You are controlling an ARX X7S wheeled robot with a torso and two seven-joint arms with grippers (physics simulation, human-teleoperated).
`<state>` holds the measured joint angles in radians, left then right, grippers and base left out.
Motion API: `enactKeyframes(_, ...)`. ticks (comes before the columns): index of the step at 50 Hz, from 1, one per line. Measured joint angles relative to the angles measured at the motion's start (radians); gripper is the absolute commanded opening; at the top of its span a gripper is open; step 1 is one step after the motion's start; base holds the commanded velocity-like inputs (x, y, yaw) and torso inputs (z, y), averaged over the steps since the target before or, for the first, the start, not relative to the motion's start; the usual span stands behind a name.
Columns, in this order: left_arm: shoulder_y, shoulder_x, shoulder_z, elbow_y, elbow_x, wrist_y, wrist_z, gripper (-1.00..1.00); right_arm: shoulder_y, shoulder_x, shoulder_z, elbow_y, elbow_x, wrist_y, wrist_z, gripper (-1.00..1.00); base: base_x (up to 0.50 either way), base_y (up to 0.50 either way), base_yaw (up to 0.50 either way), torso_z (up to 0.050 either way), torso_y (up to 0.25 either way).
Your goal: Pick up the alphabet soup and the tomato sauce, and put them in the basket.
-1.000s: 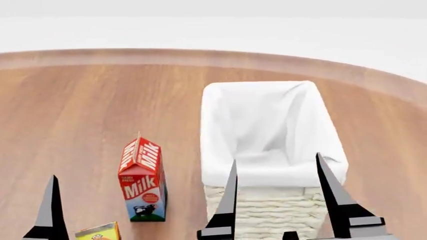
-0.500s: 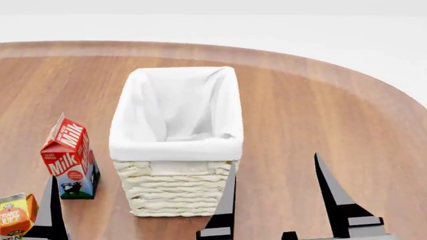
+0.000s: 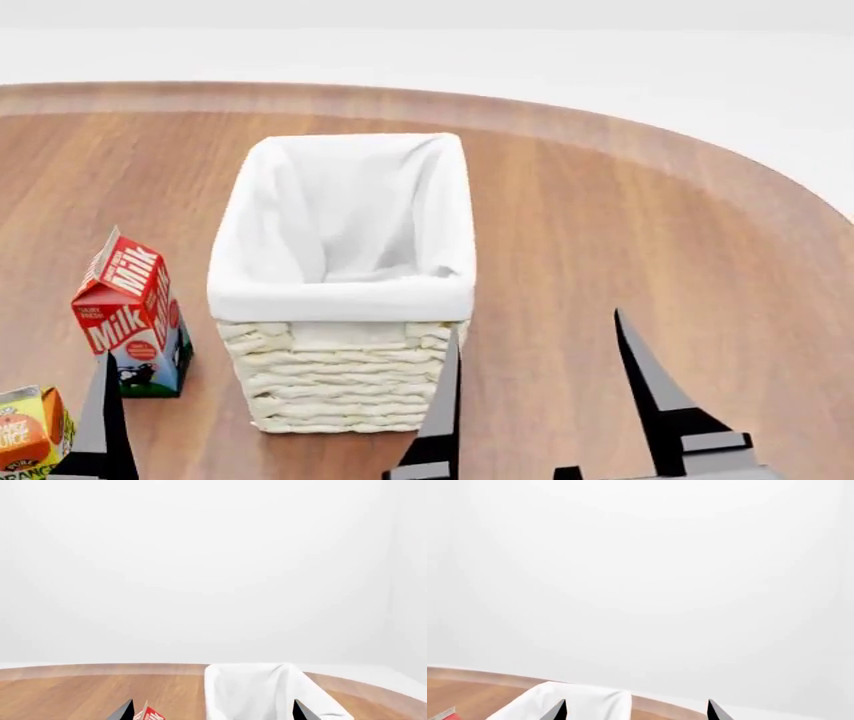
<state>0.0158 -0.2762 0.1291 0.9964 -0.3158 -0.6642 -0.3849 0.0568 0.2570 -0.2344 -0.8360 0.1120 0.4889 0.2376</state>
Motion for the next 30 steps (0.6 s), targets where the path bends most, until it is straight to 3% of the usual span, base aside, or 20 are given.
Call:
enactKeyframes(6, 0.000, -0.004, 0.001, -0.001, -0.003, 0.002, -0.004, 1.00, -0.004, 0.006, -0.004, -0.001, 0.008, -0.011, -0.005, 1.00, 0.00, 0.00, 0.03, 0.000, 0.000)
enactKeyframes(30, -0.003, -0.019, 0.005, 0.007, -0.021, 0.001, -0.025, 1.00, -0.001, 0.037, -0.053, -0.004, -0.004, -0.015, -0.016, 1.00, 0.00, 0.00, 0.50, 0.000, 0.000)
